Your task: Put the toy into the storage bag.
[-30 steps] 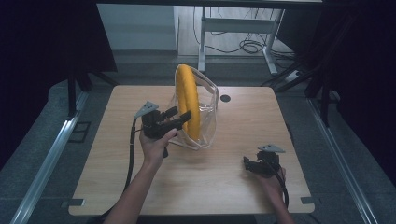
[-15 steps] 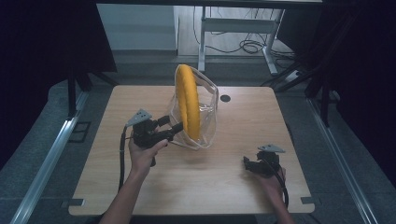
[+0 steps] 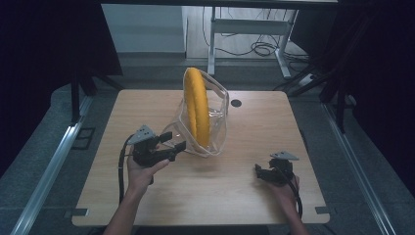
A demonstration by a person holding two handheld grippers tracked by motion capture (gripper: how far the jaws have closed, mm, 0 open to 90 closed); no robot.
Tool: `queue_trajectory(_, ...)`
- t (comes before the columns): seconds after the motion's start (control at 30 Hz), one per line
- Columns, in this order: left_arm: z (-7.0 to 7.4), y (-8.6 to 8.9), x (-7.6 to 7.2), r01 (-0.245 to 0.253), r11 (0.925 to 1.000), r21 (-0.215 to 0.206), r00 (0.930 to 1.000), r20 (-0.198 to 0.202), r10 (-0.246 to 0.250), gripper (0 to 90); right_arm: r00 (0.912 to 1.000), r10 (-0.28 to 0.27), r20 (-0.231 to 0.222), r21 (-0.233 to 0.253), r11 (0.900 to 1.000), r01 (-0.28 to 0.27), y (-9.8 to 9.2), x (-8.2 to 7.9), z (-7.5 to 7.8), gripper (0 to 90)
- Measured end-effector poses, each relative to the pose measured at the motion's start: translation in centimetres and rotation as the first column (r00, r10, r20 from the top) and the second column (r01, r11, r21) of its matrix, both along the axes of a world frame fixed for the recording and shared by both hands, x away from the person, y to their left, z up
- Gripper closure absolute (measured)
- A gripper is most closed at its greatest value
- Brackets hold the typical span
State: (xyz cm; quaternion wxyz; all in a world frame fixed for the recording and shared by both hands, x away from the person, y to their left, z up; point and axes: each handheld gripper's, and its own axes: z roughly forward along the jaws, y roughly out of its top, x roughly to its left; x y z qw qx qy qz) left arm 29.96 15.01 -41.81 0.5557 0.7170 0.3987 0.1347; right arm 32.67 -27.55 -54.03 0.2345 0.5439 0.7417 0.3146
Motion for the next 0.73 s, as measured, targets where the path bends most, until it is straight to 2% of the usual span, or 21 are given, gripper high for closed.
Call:
queue_trajectory(0.27,-0.4,1.0,-1.2,-0.003,0.9988,0.049,1.0000,0.008,0.003,30.5,1.0000,-0.001,0.000,0.000,1.000,0.001,0.0,0.0,0.0,16.0)
queue_trajectory(0.6,-0.5,2.0,-1.7,-0.002,0.9999,0.014,1.0000,-0.004,0.002,31.0,1.0000,0.000,0.000,-0.001,1.000,0.000,0.0,0.0,0.0,16.0)
queue_trajectory(0.73,-0.8,1.8,-1.4,0.009,0.9996,0.025,0.9998,-0.016,-0.008,30.9,1.0000,0.000,0.001,-0.001,1.000,0.000,0.0,0.0,0.0,16.1)
